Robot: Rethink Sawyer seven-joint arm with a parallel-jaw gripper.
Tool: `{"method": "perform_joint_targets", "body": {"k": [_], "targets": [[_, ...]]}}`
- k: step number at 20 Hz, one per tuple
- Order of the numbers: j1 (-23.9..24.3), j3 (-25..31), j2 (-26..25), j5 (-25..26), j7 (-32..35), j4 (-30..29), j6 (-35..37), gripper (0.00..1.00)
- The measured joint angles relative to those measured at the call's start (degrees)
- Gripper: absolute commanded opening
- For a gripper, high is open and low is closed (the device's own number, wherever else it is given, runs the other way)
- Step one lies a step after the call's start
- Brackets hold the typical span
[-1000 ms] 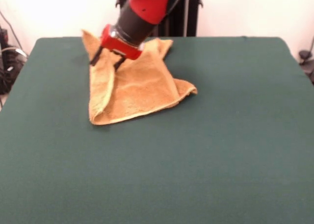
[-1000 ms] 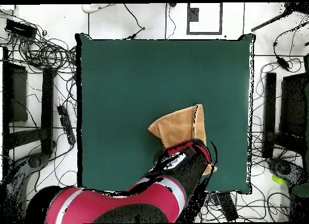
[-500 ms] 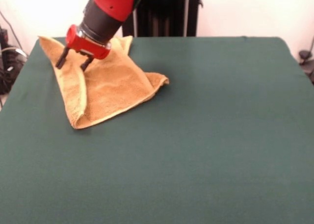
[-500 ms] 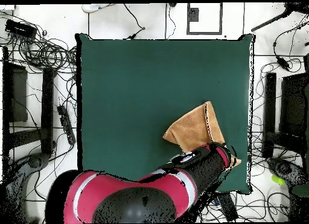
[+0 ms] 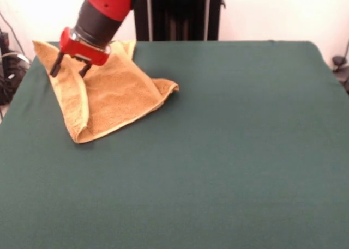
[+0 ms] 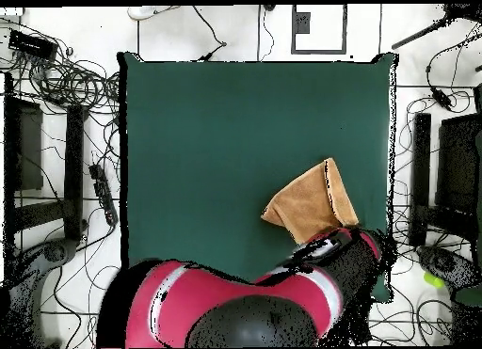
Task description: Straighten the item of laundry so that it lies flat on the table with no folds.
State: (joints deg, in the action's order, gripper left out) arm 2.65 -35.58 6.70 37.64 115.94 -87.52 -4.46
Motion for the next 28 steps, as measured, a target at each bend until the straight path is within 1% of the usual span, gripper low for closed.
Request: {"method": "perform_joint_targets", "body": {"k": [1, 2, 4, 5, 6, 7, 9, 10, 11, 12, 17, 19, 22, 25, 26, 27, 28], "targets": [[1.09, 0.85, 0.83, -0.01, 0.00, -0.17, 0.26, 1.00], [3.77, 2.87, 2.78, -0.04, 0.00, -0.57, 1.03, 1.00], [6.31, 4.87, 4.48, -0.04, 0.00, -0.96, 1.84, 1.00], [9.45, 7.46, 6.49, 0.04, 0.00, -1.49, 2.88, 1.00], [10.80, 8.58, 7.33, 0.00, 0.00, -1.76, 3.24, 1.00], [17.22, 14.02, 10.93, 0.05, 0.00, -3.09, 5.10, 0.00], [17.59, 14.35, 11.08, 0.01, 0.00, -3.17, 5.19, 0.00], [18.65, 15.29, 11.45, -0.09, 0.00, -3.38, 5.40, 0.00], [21.06, 17.51, 12.39, -0.13, 0.00, -3.88, 5.79, 0.00], [21.53, 17.93, 12.67, -0.14, 0.00, -4.00, 5.85, 0.00], [26.84, 22.95, 15.53, -0.42, 0.00, -5.90, 7.39, 0.00], [32.13, 27.90, 17.69, -2.46, -0.01, -7.42, 10.22, 0.00], [36.94, 32.26, 19.10, -5.10, -0.01, -8.64, 13.00, 0.00], [44.74, 39.07, 20.42, -9.97, -0.01, -10.15, 17.78, 0.00], [50.17, 43.72, 20.62, -13.15, -0.01, -10.86, 21.19, 0.00], [52.09, 45.36, 20.55, -14.23, -0.01, -11.02, 22.50, 0.00], [53.00, 46.14, 20.50, -14.68, -0.01, -11.09, 23.12, 0.00]]}}
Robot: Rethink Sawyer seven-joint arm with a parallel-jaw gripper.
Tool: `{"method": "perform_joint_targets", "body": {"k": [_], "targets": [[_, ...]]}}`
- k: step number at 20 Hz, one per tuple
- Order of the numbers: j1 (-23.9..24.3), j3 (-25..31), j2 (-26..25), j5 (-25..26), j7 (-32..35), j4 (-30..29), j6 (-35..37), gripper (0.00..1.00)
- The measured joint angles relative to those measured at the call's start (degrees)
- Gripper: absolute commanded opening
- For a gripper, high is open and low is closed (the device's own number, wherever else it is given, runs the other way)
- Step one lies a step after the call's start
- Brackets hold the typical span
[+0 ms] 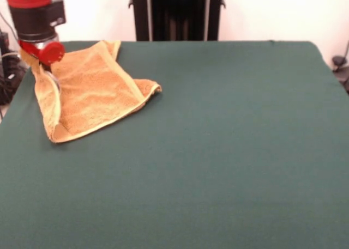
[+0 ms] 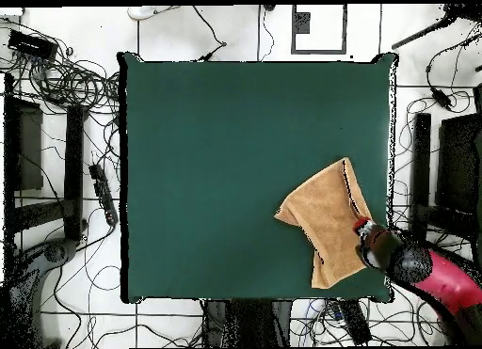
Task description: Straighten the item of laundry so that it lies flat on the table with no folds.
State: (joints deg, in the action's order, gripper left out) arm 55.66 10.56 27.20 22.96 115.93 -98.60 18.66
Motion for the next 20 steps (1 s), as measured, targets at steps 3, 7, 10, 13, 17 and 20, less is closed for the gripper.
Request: {"method": "perform_joint_targets", "body": {"k": [3, 7, 10, 13, 17, 20], "targets": [[6.10, 5.30, -0.91, -2.80, 0.00, -0.30, 4.22, 0.00], [8.66, 7.78, -1.58, -3.59, 0.00, -0.47, 5.89, 0.00], [10.36, 9.51, -1.93, -3.55, 0.00, -1.00, 6.18, 0.00], [11.67, 10.81, -2.38, -3.58, 0.00, -1.42, 6.18, 0.00], [14.88, 13.46, -3.31, -3.61, 0.00, -2.14, 6.36, 0.00], [16.61, 15.06, -4.14, -3.67, 0.00, -2.58, 6.37, 0.00]]}}
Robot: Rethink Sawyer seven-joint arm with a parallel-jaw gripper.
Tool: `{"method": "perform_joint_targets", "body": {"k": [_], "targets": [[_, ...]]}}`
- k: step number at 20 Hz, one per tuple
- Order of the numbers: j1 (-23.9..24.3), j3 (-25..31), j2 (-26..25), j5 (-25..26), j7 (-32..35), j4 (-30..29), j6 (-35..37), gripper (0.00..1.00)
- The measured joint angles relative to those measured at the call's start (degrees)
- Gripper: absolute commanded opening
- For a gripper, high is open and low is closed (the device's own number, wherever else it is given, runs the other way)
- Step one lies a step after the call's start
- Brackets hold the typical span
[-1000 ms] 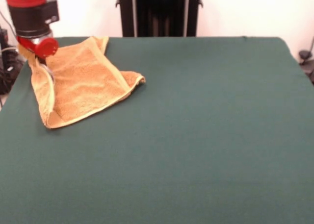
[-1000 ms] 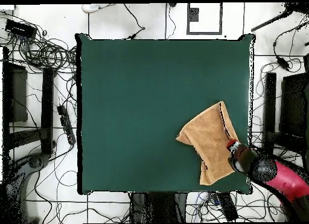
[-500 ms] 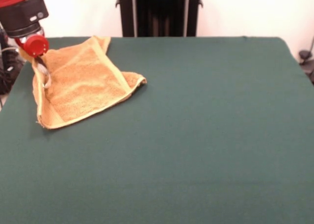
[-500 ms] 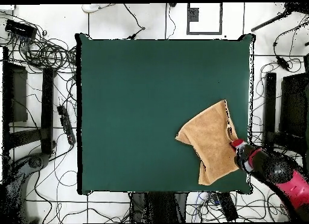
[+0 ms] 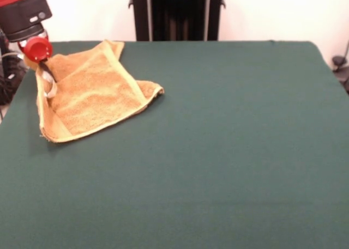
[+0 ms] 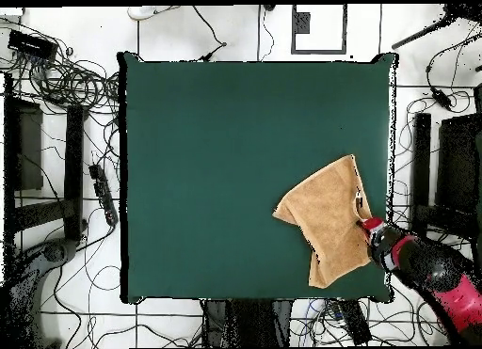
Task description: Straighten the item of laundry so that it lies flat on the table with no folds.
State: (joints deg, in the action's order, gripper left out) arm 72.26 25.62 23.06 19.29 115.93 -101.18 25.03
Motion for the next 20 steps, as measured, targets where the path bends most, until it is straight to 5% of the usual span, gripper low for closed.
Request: {"method": "perform_joint_targets", "body": {"k": [20], "targets": [[2.95, 11.08, -10.78, -0.06, 0.00, -5.35, 0.41, 0.00]]}}
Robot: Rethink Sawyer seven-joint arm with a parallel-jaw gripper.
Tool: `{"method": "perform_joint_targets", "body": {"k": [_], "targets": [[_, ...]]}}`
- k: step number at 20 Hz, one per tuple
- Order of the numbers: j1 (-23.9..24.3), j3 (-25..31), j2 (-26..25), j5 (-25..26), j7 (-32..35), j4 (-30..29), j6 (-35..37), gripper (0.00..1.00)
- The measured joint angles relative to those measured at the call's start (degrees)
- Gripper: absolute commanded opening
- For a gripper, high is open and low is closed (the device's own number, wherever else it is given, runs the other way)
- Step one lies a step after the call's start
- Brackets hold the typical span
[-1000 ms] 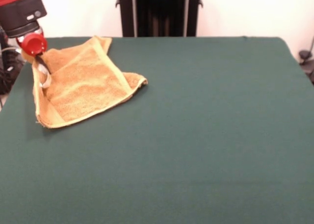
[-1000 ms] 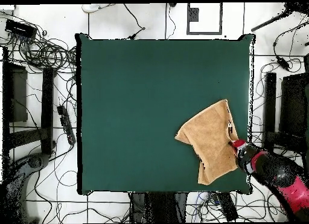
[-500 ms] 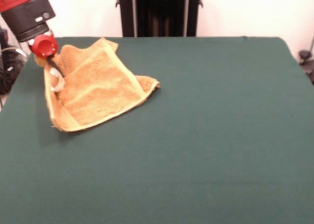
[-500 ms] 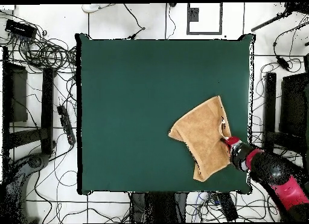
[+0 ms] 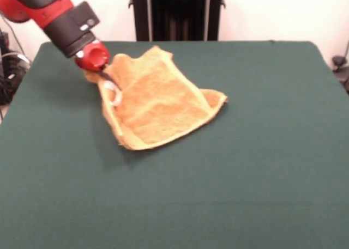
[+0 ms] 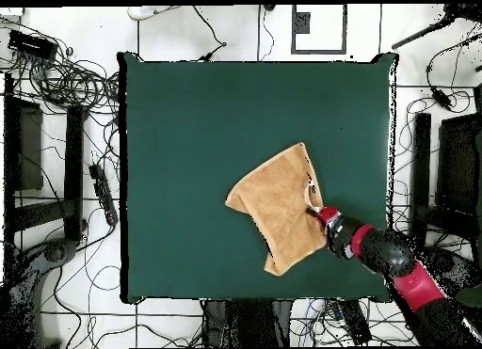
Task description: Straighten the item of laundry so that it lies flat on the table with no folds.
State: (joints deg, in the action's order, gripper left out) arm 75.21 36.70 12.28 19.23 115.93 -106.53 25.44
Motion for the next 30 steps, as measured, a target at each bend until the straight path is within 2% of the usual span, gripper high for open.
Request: {"method": "perform_joint_targets", "body": {"k": [17, 22, 30], "targets": [[-0.15, 1.89, -9.82, 2.09, 0.00, -5.57, 0.28, 0.00], [-0.15, 1.89, -9.86, 3.91, 0.00, -5.92, 1.52, 0.00], [0.37, 1.90, -8.16, 10.08, 0.00, -5.83, 5.83, 0.00]]}}
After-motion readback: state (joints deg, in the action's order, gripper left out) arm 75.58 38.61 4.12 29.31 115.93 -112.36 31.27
